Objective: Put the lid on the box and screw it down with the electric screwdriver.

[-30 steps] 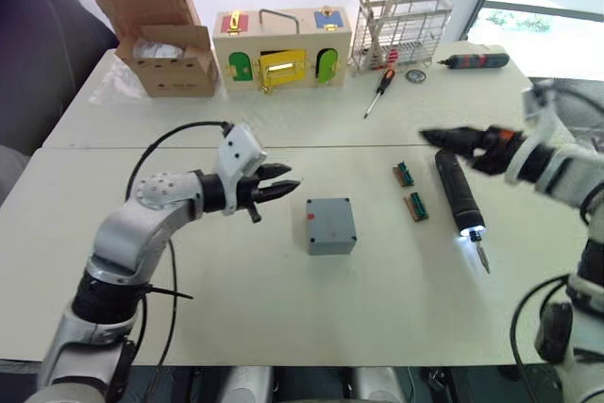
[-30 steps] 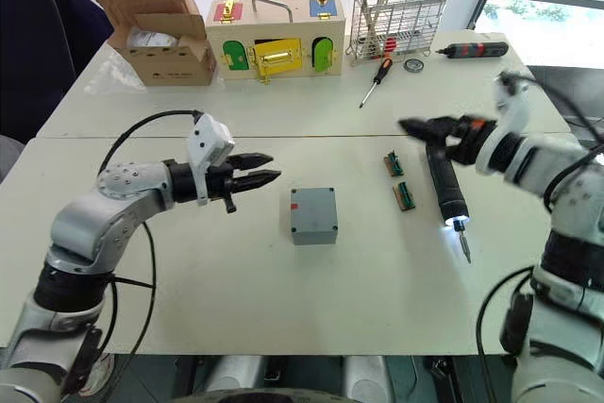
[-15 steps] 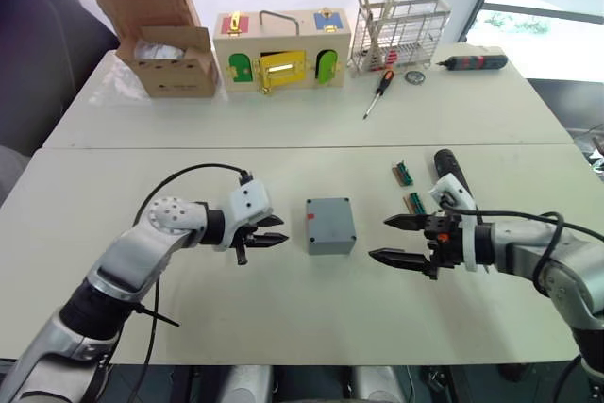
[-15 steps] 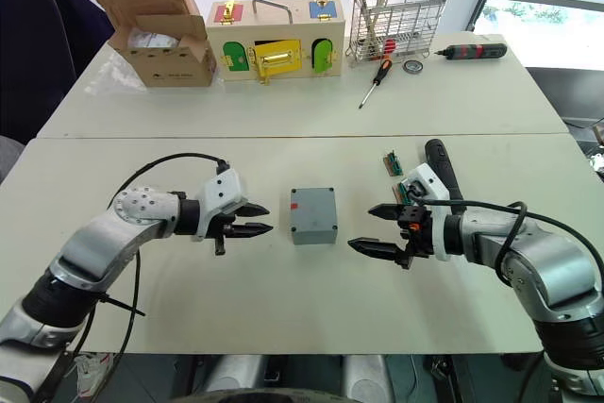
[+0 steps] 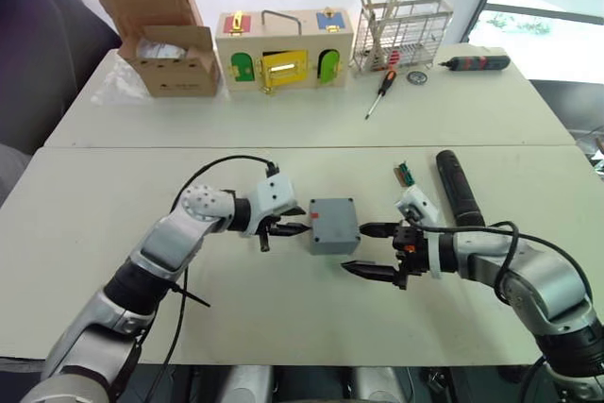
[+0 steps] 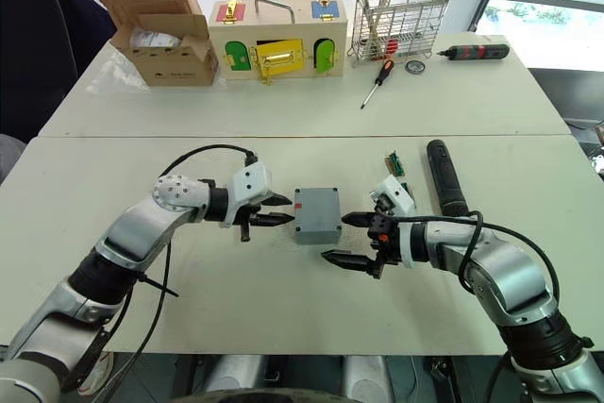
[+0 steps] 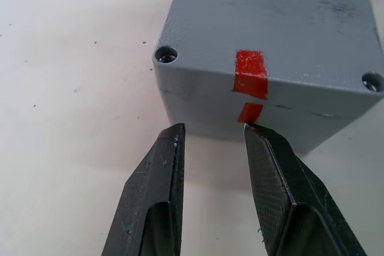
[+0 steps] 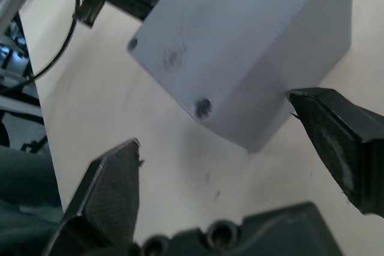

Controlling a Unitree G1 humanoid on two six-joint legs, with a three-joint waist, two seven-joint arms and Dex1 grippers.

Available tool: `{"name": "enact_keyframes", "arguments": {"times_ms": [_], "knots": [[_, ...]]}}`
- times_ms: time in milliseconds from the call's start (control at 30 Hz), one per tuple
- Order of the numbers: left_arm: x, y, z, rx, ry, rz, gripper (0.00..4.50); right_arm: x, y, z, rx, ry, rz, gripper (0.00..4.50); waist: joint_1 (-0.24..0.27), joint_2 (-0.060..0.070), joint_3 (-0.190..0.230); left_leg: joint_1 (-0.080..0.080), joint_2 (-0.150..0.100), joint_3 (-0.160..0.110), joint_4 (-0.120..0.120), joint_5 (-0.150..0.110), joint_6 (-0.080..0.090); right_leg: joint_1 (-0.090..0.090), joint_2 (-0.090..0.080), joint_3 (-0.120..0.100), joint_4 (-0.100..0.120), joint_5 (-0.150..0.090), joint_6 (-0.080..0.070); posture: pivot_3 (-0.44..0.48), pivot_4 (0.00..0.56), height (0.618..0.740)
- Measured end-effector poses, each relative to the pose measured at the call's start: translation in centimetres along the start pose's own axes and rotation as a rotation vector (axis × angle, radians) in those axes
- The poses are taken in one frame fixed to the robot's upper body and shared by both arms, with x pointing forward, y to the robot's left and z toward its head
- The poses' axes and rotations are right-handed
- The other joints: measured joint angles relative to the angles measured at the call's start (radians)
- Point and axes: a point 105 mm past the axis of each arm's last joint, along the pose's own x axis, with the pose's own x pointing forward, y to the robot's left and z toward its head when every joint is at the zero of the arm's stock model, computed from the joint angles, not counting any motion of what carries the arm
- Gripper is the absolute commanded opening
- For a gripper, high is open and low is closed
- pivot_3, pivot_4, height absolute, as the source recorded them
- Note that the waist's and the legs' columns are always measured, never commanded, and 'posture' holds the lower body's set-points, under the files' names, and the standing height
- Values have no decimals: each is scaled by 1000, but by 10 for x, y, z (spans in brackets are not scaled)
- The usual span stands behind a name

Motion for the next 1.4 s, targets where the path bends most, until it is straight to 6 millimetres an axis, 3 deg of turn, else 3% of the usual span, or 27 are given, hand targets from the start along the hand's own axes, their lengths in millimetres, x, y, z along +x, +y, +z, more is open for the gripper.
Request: {"name": "enact_keyframes", "arguments": {"times_ms": [267,400,533,667,867,1067,1400], "knots": [[15,19,-2,48,13,71,1534,12,25,-2,63,-11,88,4484,-1,0,0,0,0,0,0,0,0,0,0,0,0,0,0,0,150,730],[18,21,-1,63,14,88,1534,8,24,-1,49,2,87,4484,-1,0,0,0,-1,0,0,0,0,0,0,0,0,0,0,0,150,730],[2,21,-8,93,50,96,1534,-10,12,5,-16,18,40,4484,-5,0,0,0,0,0,0,0,0,0,0,0,0,0,0,0,150,730],[-23,7,-23,85,124,64,1534,-19,-8,7,-83,47,-12,4484,-12,0,0,1,1,0,-1,0,0,-1,1,0,1,0,0,0,150,730],[-39,-24,-22,64,134,-34,1534,-10,-21,8,-134,46,-1,4484,-1,-1,0,0,1,0,0,0,0,1,0,0,0,0,0,0,150,730],[-22,-30,-11,24,69,-33,1534,3,-19,8,-159,47,50,4484,-1,-1,0,0,0,0,0,0,0,1,0,0,0,0,0,0,150,730],[-3,-8,-14,-8,63,72,1534,3,-10,1,-125,69,68,4484,0,-1,0,0,0,-1,0,0,0,1,0,0,0,0,0,0,150,730]]}}
